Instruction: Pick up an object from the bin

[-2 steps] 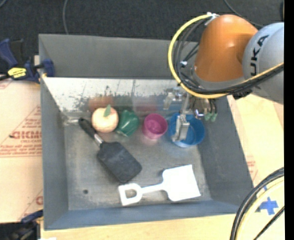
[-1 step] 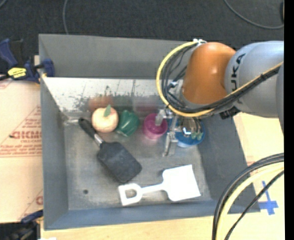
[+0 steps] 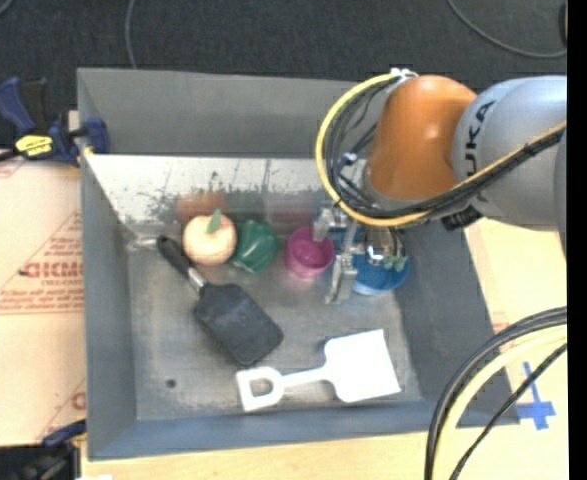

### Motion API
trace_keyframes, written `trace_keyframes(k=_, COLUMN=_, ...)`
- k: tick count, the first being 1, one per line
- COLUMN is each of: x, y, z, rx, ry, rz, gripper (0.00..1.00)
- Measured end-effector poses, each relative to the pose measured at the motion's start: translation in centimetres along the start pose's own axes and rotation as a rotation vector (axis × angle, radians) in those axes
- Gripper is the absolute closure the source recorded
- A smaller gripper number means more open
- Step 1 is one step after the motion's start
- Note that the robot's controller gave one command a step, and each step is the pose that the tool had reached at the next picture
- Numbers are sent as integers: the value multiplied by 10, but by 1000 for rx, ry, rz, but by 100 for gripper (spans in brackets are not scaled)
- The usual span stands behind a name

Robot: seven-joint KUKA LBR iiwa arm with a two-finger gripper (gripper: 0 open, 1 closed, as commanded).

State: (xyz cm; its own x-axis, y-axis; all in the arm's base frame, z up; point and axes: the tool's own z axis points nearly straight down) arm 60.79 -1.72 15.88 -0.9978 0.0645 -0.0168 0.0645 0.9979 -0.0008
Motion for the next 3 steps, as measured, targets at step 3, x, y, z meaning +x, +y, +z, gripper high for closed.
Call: trace_keyframes(k=3, x=-19, y=9, z=77, rx=-2, ry=-8, rz=23, gripper=0)
